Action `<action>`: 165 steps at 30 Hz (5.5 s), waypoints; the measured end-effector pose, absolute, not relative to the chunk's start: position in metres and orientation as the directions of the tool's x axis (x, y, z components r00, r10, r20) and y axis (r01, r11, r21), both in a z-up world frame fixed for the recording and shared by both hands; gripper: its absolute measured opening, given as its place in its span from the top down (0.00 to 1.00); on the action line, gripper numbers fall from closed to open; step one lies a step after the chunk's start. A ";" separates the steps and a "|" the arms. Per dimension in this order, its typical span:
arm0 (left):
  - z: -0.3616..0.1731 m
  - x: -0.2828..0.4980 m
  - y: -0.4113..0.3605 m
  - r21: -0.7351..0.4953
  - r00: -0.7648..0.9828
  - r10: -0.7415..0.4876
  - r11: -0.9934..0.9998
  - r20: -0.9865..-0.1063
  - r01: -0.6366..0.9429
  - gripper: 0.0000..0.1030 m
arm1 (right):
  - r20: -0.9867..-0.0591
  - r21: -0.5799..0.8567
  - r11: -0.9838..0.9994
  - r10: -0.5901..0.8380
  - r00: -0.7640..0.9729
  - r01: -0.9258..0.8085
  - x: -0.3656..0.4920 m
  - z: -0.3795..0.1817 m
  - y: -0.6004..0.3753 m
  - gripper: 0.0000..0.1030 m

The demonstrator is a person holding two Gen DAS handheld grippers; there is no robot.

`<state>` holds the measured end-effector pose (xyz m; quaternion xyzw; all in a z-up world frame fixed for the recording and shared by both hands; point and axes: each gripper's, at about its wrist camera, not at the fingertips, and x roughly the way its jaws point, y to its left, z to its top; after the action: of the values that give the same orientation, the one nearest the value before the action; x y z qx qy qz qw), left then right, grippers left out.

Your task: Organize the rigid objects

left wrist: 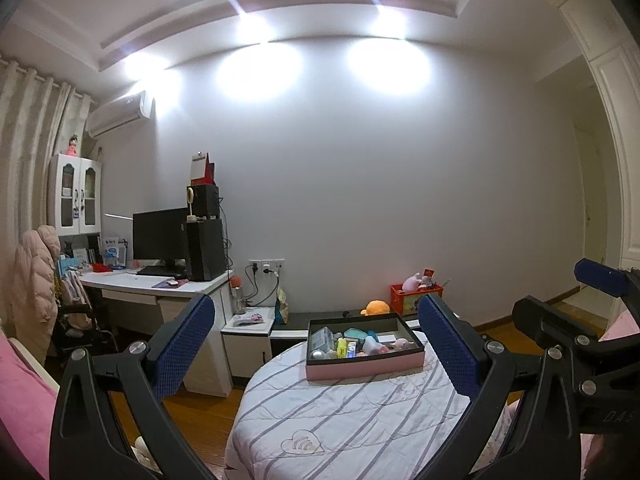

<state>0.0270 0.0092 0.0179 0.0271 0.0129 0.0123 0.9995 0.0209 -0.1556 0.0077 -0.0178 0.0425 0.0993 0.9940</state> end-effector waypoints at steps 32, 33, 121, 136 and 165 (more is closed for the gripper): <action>0.018 0.026 0.000 0.063 0.999 0.036 0.997 -0.018 -0.035 0.00 | -0.085 -0.023 0.979 0.199 0.976 -0.201 0.017 0.008 -0.154 0.00; 0.018 0.026 0.000 0.065 0.999 0.037 0.997 -0.017 -0.036 0.00 | -0.086 -0.023 0.979 0.198 0.976 -0.201 0.017 0.008 -0.153 0.00; 0.020 0.013 0.010 0.070 0.999 0.034 0.997 0.006 -0.034 0.00 | -0.090 -0.017 0.978 0.205 0.975 -0.208 0.012 0.002 -0.150 0.00; 0.018 0.015 0.011 0.068 0.999 0.036 0.997 0.003 -0.036 0.00 | -0.095 -0.014 0.978 0.207 0.974 -0.209 0.011 0.001 -0.149 0.00; 0.019 0.016 0.012 0.067 0.999 0.037 0.997 0.002 -0.037 0.00 | -0.098 -0.014 0.978 0.207 0.973 -0.209 0.008 0.000 -0.147 0.00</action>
<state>0.0157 0.0116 0.0185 0.0336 -0.0005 0.0183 0.9993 0.0079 -0.1469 -0.0001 -0.0124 0.0482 0.1046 0.9933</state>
